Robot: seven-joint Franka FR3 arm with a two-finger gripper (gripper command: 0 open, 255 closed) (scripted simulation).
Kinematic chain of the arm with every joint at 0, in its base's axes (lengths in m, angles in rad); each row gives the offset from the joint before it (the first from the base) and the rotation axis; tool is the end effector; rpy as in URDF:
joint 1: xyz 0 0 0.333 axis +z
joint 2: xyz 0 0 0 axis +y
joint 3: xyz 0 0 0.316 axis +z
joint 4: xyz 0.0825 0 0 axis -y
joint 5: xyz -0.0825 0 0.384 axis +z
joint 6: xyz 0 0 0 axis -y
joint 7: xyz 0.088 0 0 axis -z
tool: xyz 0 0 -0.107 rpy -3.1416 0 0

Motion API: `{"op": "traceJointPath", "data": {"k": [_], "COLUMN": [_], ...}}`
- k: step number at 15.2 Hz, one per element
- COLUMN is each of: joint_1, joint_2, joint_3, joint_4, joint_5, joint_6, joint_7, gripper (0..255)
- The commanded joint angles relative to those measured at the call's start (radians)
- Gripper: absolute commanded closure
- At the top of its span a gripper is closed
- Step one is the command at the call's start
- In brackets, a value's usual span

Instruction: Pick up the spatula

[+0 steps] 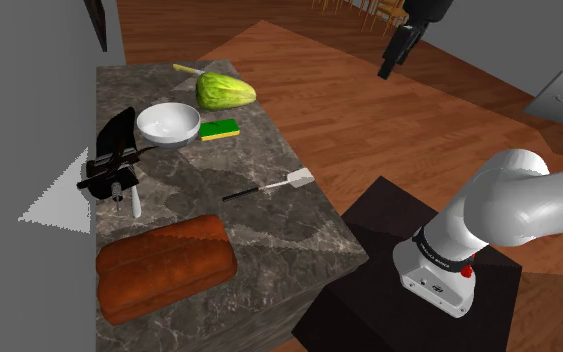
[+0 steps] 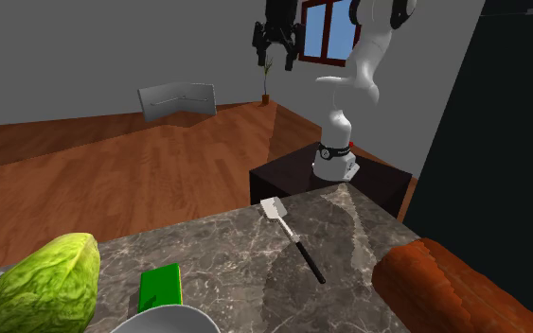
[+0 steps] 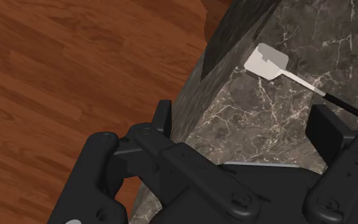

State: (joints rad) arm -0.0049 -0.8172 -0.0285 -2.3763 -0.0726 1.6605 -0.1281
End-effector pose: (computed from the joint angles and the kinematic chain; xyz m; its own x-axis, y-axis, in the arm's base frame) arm 0.3071 -0.0202 0.5988 0.9898 0.1078 0.0935 0.1021 -0.9927 0.0643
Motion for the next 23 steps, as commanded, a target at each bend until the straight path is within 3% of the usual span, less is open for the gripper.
{"op": "traceJointPath", "data": {"k": [1, 12, 23], "joint_1": [0.0, 0.146, 0.293], "joint_2": [0.0, 0.245, 0.57], "joint_3": [0.0, -0.037, -0.043], "joint_4": [0.0, -0.125, -0.142], "joint_5": [0.0, 0.021, 0.083], "joint_6": [0.0, 0.356, 0.676], "joint_7": [0.0, -0.261, -0.543], "gripper": [0, 0, 0]}}
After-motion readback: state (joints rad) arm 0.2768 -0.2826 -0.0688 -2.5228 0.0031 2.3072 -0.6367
